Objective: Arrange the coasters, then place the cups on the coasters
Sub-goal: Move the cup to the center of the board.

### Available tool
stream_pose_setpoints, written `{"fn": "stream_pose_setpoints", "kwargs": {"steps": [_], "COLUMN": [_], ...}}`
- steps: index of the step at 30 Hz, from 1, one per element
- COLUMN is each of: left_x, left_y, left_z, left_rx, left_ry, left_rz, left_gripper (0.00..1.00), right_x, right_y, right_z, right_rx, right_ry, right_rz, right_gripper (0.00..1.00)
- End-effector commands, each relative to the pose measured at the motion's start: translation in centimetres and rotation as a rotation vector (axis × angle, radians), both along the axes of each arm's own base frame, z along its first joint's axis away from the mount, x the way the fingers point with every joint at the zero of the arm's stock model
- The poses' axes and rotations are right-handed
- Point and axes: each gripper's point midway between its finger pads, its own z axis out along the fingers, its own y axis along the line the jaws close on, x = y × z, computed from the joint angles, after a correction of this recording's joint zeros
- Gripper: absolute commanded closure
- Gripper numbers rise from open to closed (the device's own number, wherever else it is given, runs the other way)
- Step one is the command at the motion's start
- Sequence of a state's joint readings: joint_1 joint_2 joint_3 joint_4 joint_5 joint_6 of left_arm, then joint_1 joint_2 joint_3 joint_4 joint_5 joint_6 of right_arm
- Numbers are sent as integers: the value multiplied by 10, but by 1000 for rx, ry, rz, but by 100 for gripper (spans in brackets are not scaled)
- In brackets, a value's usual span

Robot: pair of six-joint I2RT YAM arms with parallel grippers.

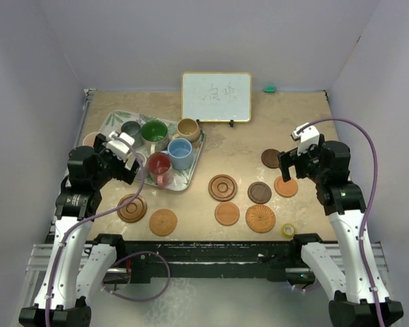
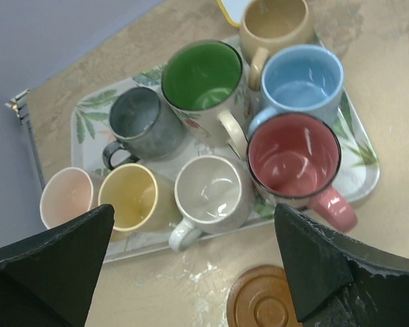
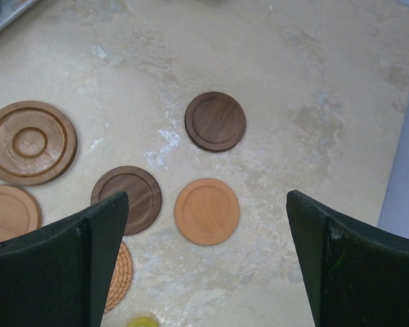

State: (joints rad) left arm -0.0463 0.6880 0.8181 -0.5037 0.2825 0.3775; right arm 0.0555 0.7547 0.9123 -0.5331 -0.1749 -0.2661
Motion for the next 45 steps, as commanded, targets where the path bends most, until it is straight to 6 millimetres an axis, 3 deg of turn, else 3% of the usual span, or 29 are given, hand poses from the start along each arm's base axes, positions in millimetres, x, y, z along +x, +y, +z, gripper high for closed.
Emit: {"fn": "stream_pose_setpoints", "kwargs": {"steps": [1, 6, 17, 26, 36, 41, 45], "left_x": [-18, -48, -91, -90, -78, -75, -71], "left_y": [-7, -10, -16, -15, -10, -10, -9], "left_z": [-21, -49, -81, -100, -122, -130, -130], "left_rx": [122, 207, 356, 373, 397, 373, 377], "left_ry": [58, 176, 205, 291, 293, 288, 283], "left_rz": [-145, -264, -496, -554, -526, -494, -483], "left_gripper": [2, 2, 2, 1, 4, 4, 4], "right_x": [1, -1, -8, -12, 0, 14, 28], "right_y": [2, 6, 17, 28, 29, 53, 78], "right_z": [6, 5, 1, -4, -15, -26, -41], "right_rx": [-4, 14, 29, 35, -24, -127, -103], "right_ry": [-41, -28, -16, -1, 53, 60, 106], "right_rz": [24, 42, 108, 190, 208, 288, 349], "right_gripper": [0, 0, 0, 0, 0, 0, 0]}}
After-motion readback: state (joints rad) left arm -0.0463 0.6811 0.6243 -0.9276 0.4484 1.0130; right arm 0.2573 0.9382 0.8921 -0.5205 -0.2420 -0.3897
